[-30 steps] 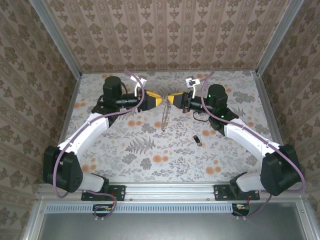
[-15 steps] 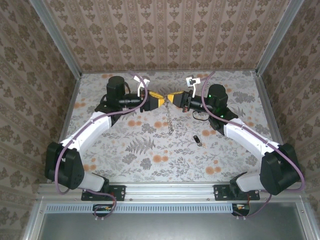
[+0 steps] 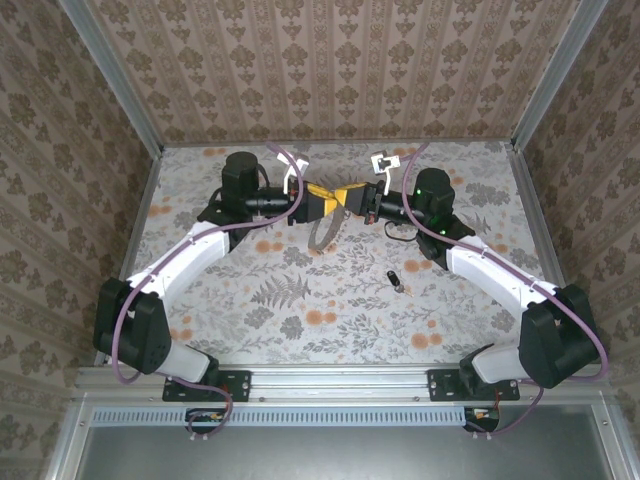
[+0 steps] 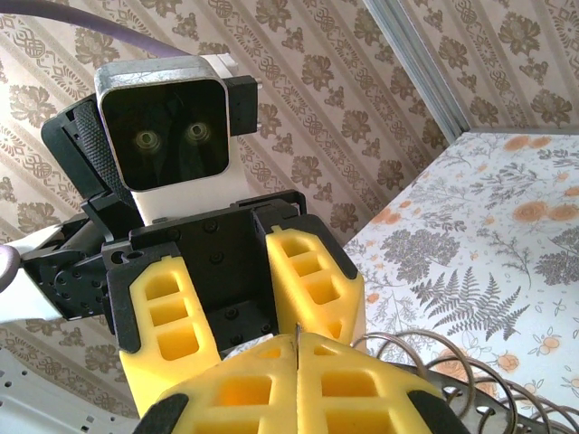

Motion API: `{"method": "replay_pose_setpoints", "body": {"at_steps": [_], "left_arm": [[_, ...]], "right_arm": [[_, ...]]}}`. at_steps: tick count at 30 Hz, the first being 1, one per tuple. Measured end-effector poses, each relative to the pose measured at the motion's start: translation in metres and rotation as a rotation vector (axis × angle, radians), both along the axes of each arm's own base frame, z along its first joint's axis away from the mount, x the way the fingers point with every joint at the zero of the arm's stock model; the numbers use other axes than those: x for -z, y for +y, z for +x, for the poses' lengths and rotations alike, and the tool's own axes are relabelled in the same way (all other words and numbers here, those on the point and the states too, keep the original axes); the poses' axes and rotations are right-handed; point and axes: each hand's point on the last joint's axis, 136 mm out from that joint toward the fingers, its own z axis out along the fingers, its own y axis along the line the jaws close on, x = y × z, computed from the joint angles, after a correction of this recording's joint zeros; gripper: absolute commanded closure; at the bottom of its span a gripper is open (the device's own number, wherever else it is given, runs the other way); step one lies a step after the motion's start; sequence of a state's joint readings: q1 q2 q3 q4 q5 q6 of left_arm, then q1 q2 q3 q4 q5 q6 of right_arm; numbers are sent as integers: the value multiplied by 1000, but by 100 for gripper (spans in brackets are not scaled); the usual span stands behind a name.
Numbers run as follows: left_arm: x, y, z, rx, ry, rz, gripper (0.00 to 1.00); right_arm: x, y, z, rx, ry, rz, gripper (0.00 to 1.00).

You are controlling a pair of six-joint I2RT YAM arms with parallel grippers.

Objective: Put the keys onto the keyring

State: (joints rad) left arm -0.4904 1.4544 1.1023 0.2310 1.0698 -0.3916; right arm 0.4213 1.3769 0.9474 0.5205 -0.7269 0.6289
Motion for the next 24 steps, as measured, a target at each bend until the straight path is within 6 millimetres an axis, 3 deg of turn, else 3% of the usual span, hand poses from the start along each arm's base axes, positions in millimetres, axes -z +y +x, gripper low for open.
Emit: {"method": "replay_pose_setpoints", "body": {"at_steps": [24], "left_arm": [[-6, 7, 9, -28, -12, -16, 79]], "right_arm": [[0, 0, 0, 0, -2, -2, 100]]}}
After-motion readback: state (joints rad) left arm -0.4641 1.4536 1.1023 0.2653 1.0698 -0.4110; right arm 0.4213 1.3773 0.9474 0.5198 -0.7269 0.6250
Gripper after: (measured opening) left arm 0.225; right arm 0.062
